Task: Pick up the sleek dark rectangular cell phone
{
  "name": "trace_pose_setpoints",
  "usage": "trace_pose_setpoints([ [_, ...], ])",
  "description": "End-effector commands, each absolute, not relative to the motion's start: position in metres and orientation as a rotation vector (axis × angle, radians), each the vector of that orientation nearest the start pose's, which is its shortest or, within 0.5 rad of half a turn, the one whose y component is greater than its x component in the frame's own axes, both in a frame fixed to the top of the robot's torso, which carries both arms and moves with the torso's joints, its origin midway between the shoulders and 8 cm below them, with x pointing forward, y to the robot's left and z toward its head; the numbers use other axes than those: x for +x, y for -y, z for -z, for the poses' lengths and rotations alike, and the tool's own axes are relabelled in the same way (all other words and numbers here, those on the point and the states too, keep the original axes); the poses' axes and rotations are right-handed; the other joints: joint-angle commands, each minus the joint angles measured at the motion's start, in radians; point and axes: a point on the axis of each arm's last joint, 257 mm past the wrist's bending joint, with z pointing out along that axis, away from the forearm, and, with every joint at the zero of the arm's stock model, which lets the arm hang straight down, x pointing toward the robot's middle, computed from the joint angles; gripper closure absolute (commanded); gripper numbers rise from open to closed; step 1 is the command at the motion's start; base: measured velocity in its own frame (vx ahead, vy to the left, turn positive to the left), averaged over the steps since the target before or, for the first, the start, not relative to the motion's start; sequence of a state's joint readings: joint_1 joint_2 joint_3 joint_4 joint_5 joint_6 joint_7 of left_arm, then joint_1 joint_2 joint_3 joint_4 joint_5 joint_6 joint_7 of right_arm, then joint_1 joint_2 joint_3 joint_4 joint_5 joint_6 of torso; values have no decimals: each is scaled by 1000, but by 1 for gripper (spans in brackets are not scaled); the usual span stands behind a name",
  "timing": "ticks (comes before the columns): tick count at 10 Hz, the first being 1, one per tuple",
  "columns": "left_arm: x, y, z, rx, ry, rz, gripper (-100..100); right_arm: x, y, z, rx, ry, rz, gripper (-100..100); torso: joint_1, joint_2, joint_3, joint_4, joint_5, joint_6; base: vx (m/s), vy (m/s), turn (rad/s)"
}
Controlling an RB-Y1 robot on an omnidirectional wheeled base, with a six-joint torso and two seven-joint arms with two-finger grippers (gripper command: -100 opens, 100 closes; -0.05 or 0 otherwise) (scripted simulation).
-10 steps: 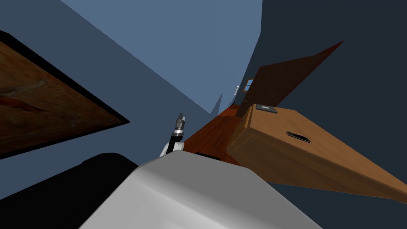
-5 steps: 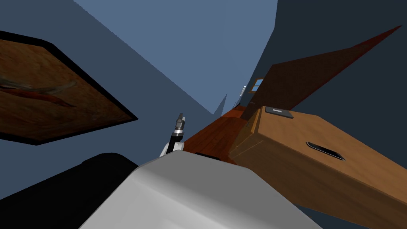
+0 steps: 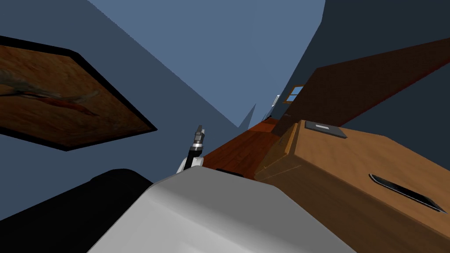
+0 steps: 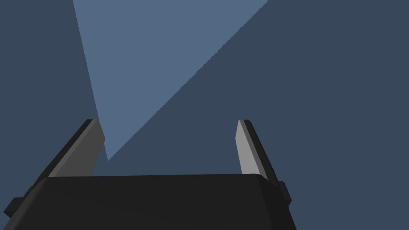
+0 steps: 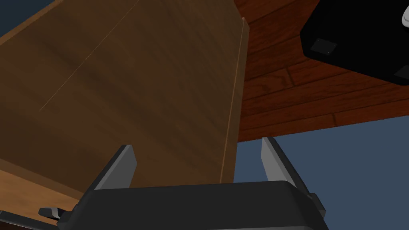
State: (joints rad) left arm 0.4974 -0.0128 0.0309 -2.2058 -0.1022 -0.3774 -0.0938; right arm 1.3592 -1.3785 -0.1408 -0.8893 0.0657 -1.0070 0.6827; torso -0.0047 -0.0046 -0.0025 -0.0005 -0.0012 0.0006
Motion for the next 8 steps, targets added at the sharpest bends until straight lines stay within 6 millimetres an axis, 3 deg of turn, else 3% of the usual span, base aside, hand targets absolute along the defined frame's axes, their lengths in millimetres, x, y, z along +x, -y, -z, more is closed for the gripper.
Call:
trace_pose_setpoints([
  [1, 375, -290, 34, -715, -816, 1072, 0, -67, 723, 230, -513, -2738, 223, -100, 0, 0, 0, 0, 0, 0, 94, -71, 162],
  [2, 375, -290, 34, -715, -816, 1072, 0, -63, 724, 229, -528, -2738, 223, -100, -2, -1, -1, 0, 0, -1, 77, -54, 125],
  [4, 375, -290, 34, -715, -816, 1072, 0, -78, 738, 208, -668, -2815, 231, -100, -1, -2, -1, 0, 0, -1, 118, -94, 238],
  [6, 375, -290, 34, -715, -816, 1072, 0, -75, 744, 197, -764, -2844, 223, -100, -3, -4, -2, -1, -1, 0, 99, -89, 130],
  [8, 375, -290, 34, -715, -816, 1072, 0, -73, 745, 197, -770, -2843, 223, -100, -2, -1, 0, 0, -1, 0, 39, -50, 54],
])
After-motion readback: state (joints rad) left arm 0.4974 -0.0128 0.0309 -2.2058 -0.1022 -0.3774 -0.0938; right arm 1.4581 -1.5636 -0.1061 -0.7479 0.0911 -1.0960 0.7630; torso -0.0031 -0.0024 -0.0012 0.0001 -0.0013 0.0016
